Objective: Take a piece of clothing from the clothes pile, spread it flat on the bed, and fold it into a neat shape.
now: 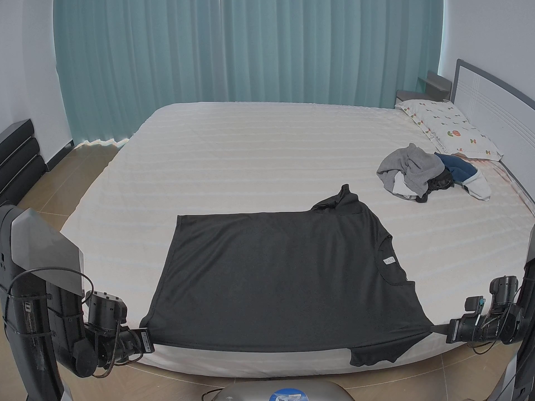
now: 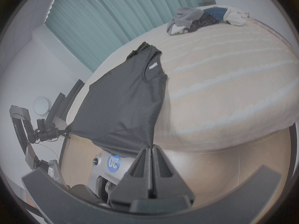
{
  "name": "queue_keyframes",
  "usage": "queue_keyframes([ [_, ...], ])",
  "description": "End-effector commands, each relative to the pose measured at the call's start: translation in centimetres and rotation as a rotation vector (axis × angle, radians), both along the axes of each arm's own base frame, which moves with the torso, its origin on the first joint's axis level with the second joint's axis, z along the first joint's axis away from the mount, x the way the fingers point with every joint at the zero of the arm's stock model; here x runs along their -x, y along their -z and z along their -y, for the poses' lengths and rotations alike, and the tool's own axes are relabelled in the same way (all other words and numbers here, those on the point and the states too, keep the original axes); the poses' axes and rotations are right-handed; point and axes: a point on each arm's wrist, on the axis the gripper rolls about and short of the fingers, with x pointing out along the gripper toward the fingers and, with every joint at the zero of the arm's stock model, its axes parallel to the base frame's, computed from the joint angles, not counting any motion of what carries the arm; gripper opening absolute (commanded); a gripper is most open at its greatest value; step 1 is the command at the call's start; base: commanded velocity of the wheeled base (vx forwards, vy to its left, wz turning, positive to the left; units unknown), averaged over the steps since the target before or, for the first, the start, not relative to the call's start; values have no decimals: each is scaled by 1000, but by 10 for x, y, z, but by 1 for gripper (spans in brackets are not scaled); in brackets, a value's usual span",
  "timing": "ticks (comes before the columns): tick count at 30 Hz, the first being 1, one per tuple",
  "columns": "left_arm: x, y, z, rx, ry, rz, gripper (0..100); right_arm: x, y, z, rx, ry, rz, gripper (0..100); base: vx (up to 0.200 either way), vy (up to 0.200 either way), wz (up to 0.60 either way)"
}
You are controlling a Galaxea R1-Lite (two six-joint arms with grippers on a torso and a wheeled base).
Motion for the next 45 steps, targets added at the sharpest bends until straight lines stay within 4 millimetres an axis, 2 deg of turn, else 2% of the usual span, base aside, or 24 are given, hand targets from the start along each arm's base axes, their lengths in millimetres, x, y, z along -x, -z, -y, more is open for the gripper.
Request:
queue_keyframes([
  [1,-11,-10,3,43,-25,89,0,-4,-11,-1,-5,-3,67,0,0,0,0],
  [8,-40,-20,7,156,-113,213,0,-26,-20,3,-83,75,171,0,0,0,0],
  [18,-63,-33,10,228,-149,318,0,-49,-30,-7,-104,39,251,0,0,0,0],
  [24,-71,-37,11,244,-159,328,0,-66,-41,-9,-144,57,292,0,0,0,0],
  [30,-88,-55,14,305,-216,304,0,-82,-55,-9,-169,68,290,0,0,0,0],
  [37,-103,-77,16,366,-291,243,0,-87,-72,-7,-183,80,283,0,0,0,0],
  [45,-93,-94,15,359,-309,185,0,-74,-81,-8,-195,82,234,0,0,0,0],
])
